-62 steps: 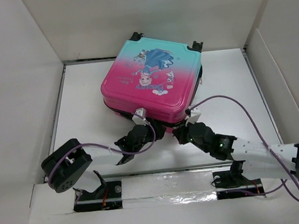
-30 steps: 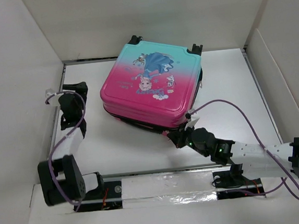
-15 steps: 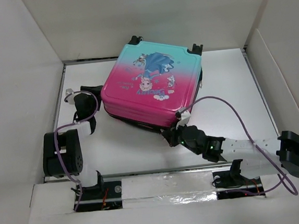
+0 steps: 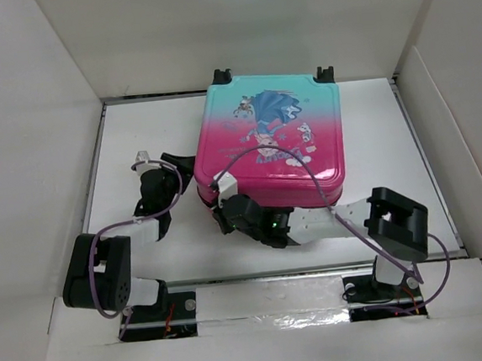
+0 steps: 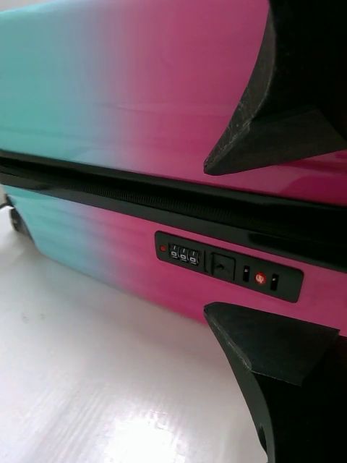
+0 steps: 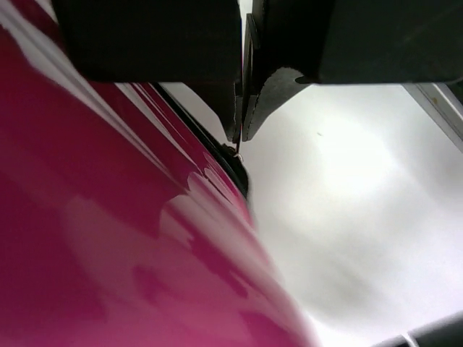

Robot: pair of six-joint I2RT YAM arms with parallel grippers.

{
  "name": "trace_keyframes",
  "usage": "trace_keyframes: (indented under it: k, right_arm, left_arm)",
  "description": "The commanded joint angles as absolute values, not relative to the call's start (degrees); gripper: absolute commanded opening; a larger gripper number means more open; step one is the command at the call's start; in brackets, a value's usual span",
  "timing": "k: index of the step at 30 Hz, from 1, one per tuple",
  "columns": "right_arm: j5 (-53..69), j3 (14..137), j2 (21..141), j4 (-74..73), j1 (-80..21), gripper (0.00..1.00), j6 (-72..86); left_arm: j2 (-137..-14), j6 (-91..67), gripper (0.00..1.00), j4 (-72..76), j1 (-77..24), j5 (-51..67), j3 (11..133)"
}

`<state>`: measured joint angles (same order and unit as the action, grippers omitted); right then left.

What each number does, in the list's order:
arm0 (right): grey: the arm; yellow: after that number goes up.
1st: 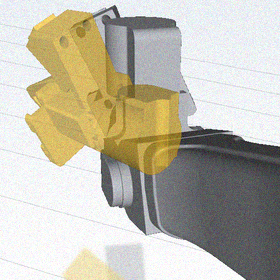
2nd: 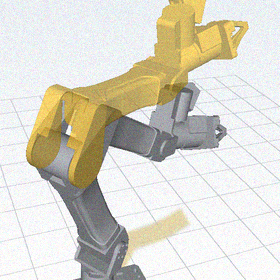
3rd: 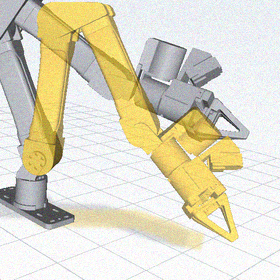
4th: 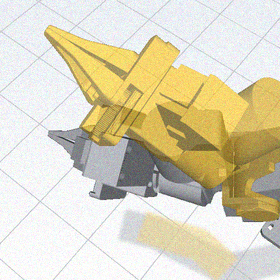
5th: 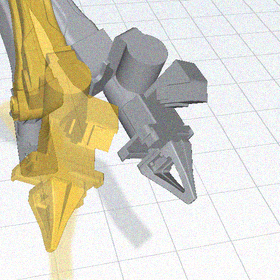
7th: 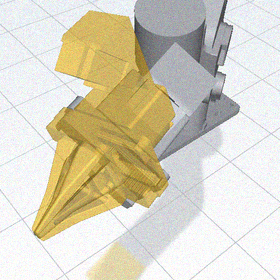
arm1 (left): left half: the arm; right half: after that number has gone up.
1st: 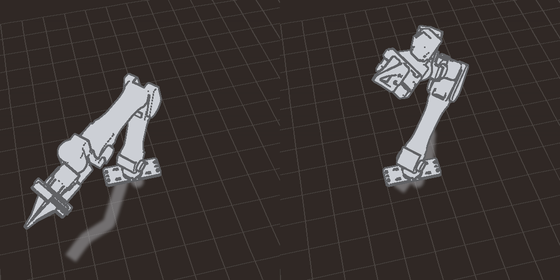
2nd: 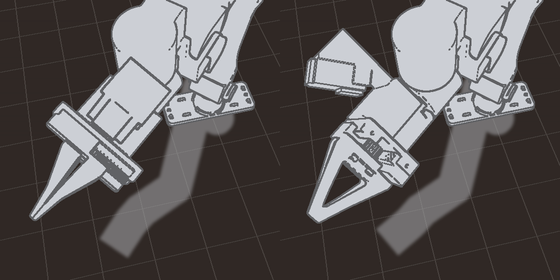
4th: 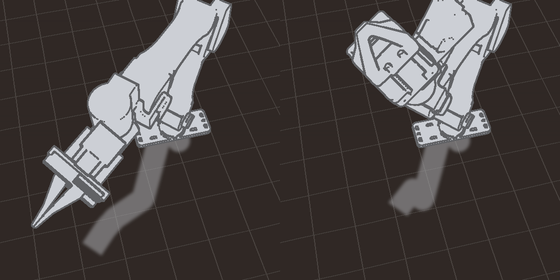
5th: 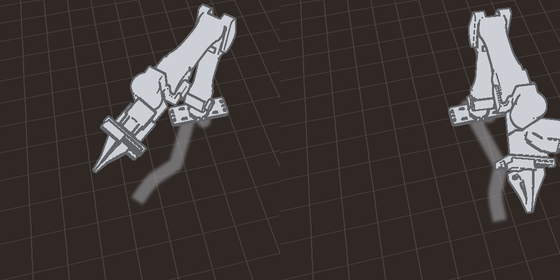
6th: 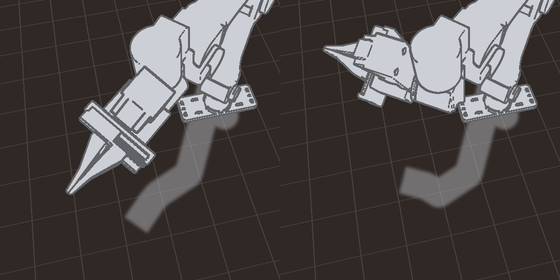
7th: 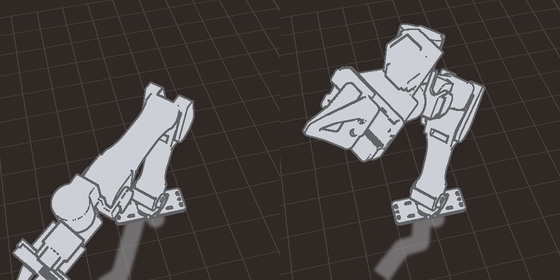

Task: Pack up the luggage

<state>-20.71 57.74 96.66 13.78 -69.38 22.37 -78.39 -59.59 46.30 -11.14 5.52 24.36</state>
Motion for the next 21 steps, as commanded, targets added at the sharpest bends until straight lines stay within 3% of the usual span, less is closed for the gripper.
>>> trace_keyframes:
  k: [1, 6, 12, 15, 16, 18, 21]
  right_arm:
    - [-5.5, 68.0, 100.2, 18.1, -74.6, 0.00, 20.6]
    - [-2.4, 70.9, 100.3, 14.6, -75.9, 0.00, 16.2]
    - [-0.3, 59.3, 83.3, 14.3, -75.9, 0.00, 16.1]
    - [-2.8, 55.9, 75.1, 7.4, -74.6, 0.38, 17.5]
    - [-4.6, 55.3, 73.0, 5.2, -74.6, 0.57, 17.9]
    - [-5.8, 54.1, 66.0, 1.9, -73.4, 0.64, 18.2]
    - [-9.3, 51.9, 55.5, -2.3, -70.4, 0.62, 19.0]
  left_arm:
    - [-75.5, -53.3, 0.68, 46.9, -14.4, 16.9, 21.9]
    - [-71.0, -51.0, 0.69, 46.1, -13.5, 14.2, 18.4]
    - [-68.1, -51.1, 0.69, 46.1, -11.8, 13.2, 17.7]
    - [-66.6, -51.0, 0.69, 45.7, -11.8, 12.2, 17.7]
    - [-66.4, -50.9, 0.69, 45.3, -11.8, 11.3, 17.7]
    - [-65.9, -50.7, 0.69, 45.2, -11.8, 10.6, 17.5]
    - [-66.4, -50.7, 0.68, 45.6, -11.8, 10.2, 17.3]
